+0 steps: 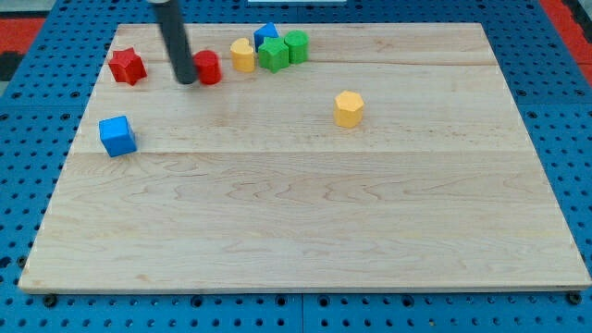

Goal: Move the blue cube towards the center

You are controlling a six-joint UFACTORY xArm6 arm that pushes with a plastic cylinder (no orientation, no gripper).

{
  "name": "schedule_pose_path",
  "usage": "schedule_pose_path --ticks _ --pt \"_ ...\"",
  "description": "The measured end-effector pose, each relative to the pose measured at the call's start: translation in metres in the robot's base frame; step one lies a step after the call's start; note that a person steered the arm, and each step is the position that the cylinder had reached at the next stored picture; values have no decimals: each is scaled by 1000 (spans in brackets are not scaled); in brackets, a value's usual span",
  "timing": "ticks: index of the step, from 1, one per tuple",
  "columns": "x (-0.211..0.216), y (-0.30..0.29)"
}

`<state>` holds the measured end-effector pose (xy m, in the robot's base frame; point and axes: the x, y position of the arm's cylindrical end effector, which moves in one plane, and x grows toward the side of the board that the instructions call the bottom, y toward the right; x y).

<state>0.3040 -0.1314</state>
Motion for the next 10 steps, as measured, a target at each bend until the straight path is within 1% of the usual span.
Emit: schedule_pose_path --ticks 1,2,3,4,5,6,7,8,9,10 --pt "5 13" --pt "48 -58" --pt "47 -166" --pt "10 -155" --pt "-34 -72" --pt "-42 -18" --pt "-36 -76" --pt "-44 -107" --pt "-70 -82" --pt "-67 -10"
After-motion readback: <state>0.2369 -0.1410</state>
